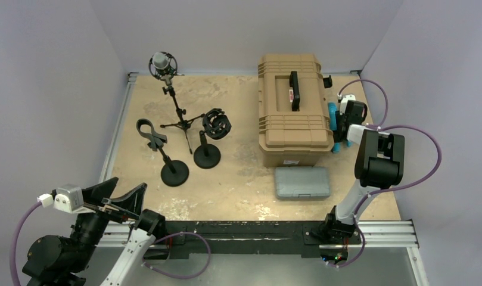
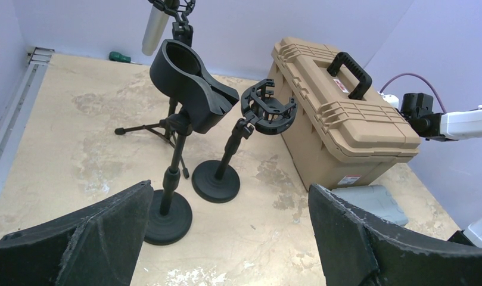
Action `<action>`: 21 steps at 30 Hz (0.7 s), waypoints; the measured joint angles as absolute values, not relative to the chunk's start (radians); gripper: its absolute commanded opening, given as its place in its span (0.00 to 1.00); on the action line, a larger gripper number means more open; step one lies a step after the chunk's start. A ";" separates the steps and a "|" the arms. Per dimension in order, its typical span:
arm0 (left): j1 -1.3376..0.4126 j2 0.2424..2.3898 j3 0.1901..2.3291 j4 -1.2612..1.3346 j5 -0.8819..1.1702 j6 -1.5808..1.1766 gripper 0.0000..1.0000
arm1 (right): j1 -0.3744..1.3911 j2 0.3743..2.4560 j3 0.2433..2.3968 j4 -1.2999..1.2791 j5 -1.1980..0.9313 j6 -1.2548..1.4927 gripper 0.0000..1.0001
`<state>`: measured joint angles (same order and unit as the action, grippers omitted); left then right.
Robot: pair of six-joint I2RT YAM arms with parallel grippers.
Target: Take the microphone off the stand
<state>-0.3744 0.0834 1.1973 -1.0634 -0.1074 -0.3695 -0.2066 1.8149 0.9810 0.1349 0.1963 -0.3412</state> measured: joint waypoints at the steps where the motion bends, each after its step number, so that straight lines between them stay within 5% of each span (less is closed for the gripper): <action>1: -0.374 0.083 1.197 -1.063 -0.107 -0.369 1.00 | -0.207 1.815 0.981 0.134 0.192 -0.339 0.48; 5: -0.374 0.083 1.197 -1.063 -0.107 -0.369 1.00 | -0.207 1.815 0.981 0.125 0.186 -0.329 0.56; 21: -0.374 0.083 1.191 -1.063 -0.107 -0.355 1.00 | -0.202 1.797 0.981 0.108 0.255 -0.272 0.60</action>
<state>-0.3744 0.0826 1.1908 -1.0634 -0.1070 -0.3546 -0.2020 1.7966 0.9813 0.1078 0.2546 -0.2718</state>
